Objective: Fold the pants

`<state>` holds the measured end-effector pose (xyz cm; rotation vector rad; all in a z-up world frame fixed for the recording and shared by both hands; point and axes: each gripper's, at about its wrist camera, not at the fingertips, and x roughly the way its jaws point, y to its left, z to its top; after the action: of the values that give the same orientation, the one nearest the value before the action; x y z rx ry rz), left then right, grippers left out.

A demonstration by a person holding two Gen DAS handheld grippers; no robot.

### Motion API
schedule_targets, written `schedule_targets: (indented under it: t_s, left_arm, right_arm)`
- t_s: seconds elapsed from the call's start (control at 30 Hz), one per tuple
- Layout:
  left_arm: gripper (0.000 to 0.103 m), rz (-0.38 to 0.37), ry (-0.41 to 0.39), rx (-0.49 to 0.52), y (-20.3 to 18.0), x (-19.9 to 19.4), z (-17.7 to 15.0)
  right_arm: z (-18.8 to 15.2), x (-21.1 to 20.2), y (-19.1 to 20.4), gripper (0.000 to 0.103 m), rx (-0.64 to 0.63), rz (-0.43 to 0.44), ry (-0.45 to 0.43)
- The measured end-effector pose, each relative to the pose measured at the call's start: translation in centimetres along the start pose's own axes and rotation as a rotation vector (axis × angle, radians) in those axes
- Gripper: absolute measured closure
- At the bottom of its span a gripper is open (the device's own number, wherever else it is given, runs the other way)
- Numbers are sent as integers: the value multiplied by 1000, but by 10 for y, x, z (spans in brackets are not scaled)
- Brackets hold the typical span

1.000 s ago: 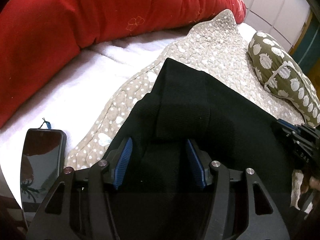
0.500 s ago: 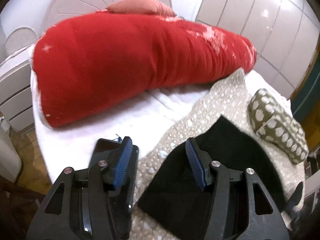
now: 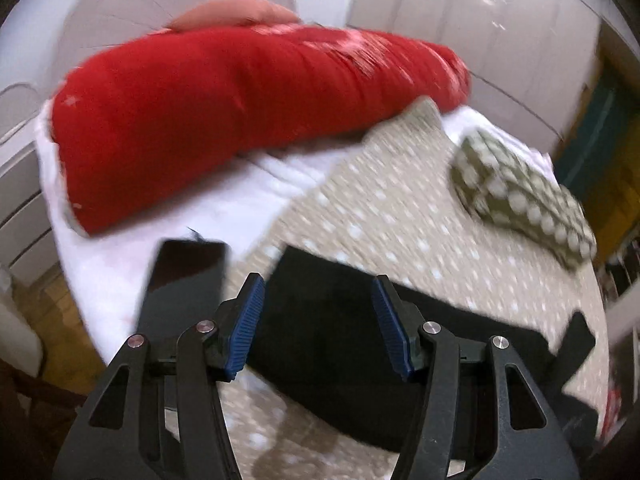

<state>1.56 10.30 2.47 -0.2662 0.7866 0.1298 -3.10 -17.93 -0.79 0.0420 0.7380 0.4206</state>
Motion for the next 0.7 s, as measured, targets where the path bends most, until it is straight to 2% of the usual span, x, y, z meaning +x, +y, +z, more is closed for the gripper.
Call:
schedule_targets:
  t_s: [0.07,0.1,0.17,0.27,0.4,0.47,0.5,0.57,0.63,0.7]
  left_arm:
    - [47,1,30,37,-15,11,-11]
    - [47,-19,52,56,-24,18,-17]
    - [47,-37,75,71,-35,25,-26]
    - [47,-60,99,116,-56,31,-39]
    - [47,-91,131,162,-77,36,-52]
    - [47,-108,144,176,-84,37,-56]
    - [47,-117,147,182,-87,38,-57]
    - [47,-121,149,193,-90,38,-60]
    - [47,-117,152,199,-91,39,-62]
    - [47,-117,159,193,-90,41,-62]
  right_arm:
    - [7,-9,-30,57,90,-118,-10]
    - [11,-10,-51,56,153,-198,-4]
    - [17,-10,-83,56,246,-282,-7]
    - [32,7,-128,56,366,-396,65]
    - [48,37,-161,56,448,-436,132]
    - [46,47,-169,56,456,-457,168]
    - [45,48,-170,58,445,-459,158]
    - [43,44,-168,88,424,-468,133]
    - [35,32,-168,95,433,-431,116]
    - [30,19,-171,97,441,-415,94]
